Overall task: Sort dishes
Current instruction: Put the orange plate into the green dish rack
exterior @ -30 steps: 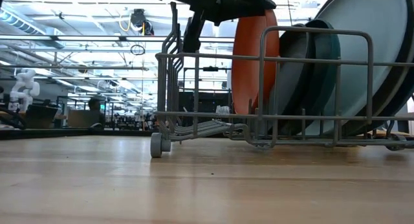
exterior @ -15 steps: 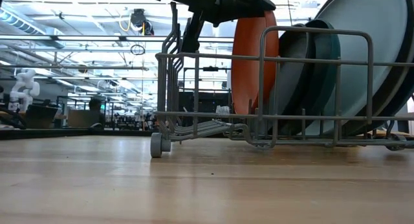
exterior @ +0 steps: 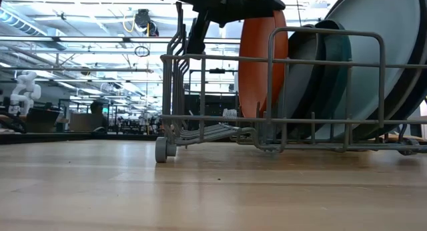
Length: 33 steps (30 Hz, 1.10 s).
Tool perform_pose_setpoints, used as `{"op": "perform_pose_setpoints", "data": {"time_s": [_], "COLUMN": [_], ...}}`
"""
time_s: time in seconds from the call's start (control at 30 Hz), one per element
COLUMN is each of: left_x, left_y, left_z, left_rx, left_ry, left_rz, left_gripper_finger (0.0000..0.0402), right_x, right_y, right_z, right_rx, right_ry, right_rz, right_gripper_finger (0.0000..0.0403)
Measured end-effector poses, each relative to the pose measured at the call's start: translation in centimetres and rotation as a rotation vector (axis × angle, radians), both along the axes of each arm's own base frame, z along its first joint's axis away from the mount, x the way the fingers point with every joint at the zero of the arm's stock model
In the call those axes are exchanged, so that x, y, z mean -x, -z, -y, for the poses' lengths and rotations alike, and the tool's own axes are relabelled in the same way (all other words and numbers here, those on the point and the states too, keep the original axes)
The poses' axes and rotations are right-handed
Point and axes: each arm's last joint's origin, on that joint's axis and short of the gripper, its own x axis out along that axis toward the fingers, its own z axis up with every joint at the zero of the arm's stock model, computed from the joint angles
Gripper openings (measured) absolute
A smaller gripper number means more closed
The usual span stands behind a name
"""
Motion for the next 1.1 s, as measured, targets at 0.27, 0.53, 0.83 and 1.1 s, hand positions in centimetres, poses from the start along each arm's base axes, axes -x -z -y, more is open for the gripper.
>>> {"op": "perform_pose_setpoints", "data": {"time_s": [0.27, 0.53, 0.83, 1.1], "left_x": [0.0, 0.0, 0.0, 0.1], "left_y": [0.0, 0.0, -0.1, -0.4], "left_z": [0.1, 0.0, 0.0, 0.3], "left_rx": [0.0, 0.003, -0.005, -0.048], "left_ry": [0.003, -0.009, -0.022, -0.014], "left_rz": [0.0, 0.005, 0.009, 0.042], "left_gripper_finger": [0.0, 0.0, 0.0002, 0.0037], "right_x": [-1.5, -2.4, -2.6, -2.6], "right_y": [0.4, 2.3, 3.8, 3.9], "right_z": [4.0, 6.6, 7.2, 7.1], "right_rx": [-0.079, -0.126, -0.141, -0.164], "right_ry": [0.025, 0.098, 0.121, 0.109], "right_rz": [-0.05, -0.149, -0.171, -0.178], "right_gripper_finger": [0.0001, 0.0, 0.0, 0.0]}}
